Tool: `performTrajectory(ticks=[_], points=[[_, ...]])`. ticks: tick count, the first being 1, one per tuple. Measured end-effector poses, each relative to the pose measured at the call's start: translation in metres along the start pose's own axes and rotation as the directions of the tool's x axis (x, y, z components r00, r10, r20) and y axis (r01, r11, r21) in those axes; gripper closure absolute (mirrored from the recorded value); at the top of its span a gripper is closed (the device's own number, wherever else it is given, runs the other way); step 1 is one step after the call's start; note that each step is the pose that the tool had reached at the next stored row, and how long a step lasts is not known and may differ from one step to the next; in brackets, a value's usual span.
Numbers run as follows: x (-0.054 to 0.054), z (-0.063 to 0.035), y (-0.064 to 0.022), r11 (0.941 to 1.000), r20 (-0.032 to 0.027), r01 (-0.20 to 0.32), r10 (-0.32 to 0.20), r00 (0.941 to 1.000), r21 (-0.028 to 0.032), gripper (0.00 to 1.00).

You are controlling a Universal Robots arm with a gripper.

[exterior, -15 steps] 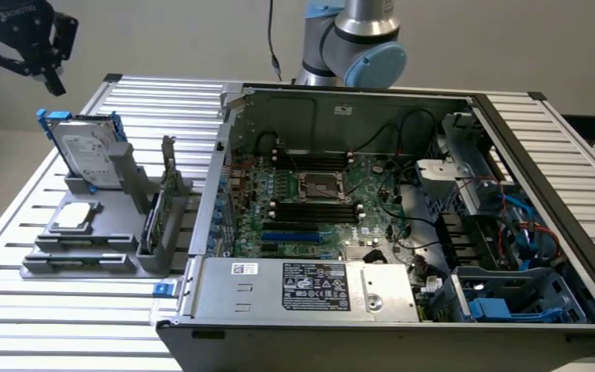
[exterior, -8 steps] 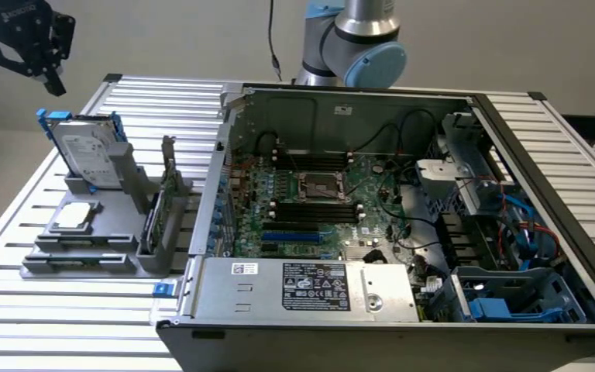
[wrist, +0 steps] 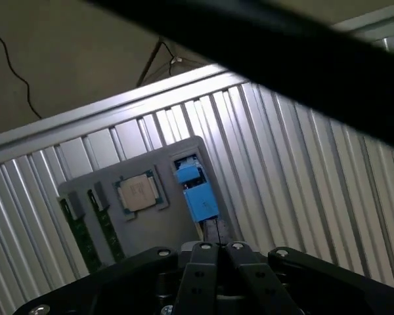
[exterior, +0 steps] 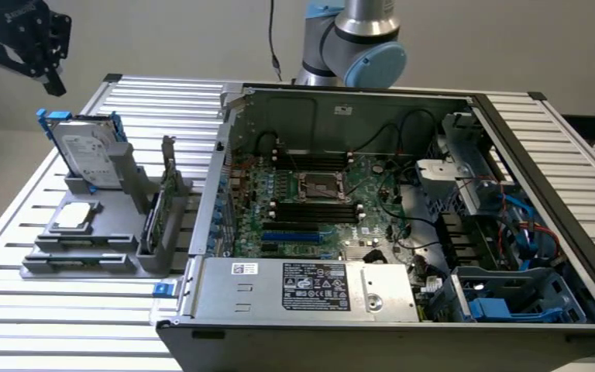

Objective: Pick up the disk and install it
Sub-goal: 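Pick up the disk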

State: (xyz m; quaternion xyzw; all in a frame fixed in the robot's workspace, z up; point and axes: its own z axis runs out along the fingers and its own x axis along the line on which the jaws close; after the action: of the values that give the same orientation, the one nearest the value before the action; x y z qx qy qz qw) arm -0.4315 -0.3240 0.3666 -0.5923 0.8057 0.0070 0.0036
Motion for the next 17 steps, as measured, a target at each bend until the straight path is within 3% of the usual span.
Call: performTrajectory(ticks=[4,8,13,17], points=[[0.0000,0.0005,0.0000,0.9973,-0.0005,0.073,-0.073,0.9973,-0.0010,0.89],[0.0000,0.0011,0.0000,0.9894,-0.0009,0.145,-0.145,0.9894,-0.0021,0.89],[0.0000,0.0019,0.0000,0.9721,-0.0013,0.235,-0.235,0.9721,-0.0035,0.89],[0.0000,0.0028,0.0000,0.9523,-0.0015,0.305,-0.305,0.9523,-0.0046,0.89]])
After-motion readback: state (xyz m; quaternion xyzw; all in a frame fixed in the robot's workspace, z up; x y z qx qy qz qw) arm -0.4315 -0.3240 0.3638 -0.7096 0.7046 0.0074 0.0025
